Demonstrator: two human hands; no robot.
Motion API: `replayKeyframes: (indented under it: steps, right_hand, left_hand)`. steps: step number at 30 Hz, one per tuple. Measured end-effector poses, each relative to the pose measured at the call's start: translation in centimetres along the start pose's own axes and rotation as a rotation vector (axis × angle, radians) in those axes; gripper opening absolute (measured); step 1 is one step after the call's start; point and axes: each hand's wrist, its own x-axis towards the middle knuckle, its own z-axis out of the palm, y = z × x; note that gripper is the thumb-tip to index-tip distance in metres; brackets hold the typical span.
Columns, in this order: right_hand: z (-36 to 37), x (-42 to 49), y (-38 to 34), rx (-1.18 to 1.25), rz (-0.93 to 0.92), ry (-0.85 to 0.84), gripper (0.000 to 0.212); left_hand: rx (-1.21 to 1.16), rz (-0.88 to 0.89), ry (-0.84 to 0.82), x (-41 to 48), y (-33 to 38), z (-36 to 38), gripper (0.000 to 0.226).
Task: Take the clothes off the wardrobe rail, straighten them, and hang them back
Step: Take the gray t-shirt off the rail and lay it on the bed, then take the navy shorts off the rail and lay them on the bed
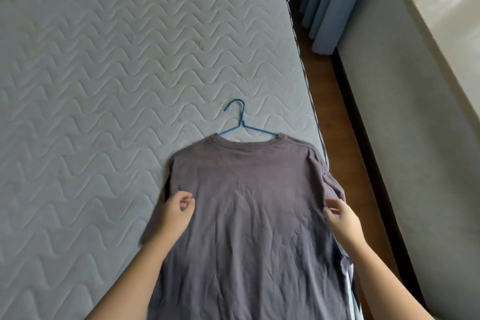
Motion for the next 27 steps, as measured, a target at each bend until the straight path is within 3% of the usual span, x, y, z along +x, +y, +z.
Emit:
replayKeyframes:
  steps: [3,4,6,13,20,24,27]
  right_hand:
    - [-1.1,-5.5,2.1,0.091,0.066,-0.033,0.024]
    - [-1.4,-7.3,2.8,0.113,0.08,-0.041,0.023]
    - [-2.0,-10.5,4.2,0.136,0.115,-0.057,0.023]
    - [-3.3,-18.7,9.0,0.115,0.215,-0.141,0.024]
    - [-3.8,-21.9,13.0,0.078,0.376,-0.179,0.017]
    - [-3.2,-23.2,11.5,0.034,0.342,-0.218,0.005]
    - [-1.6,-24.1,9.1,-0.037,0.261,-0.26,0.011]
  left_hand:
    - [-0.166,-0.125,-0.022,-5.9,-2.7,-1.2,0.008]
    - [-0.187,-0.162,-0.027,-7.8,-3.7,-1.6,0.015]
    - [-0.185,-0.224,-0.048,-11.5,-5.6,-2.1,0.023]
    - [-0.242,-0.319,-0.022,-23.6,-9.0,-3.4,0.013]
    - [-0.274,-0.458,0.008,-28.9,-14.8,-3.6,0.019]
    - [-0.326,-0.489,0.064,-31.2,-18.0,-4.6,0.017]
    - [-0.366,-0.52,0.115,-33.3,-20.4,-5.9,0.015]
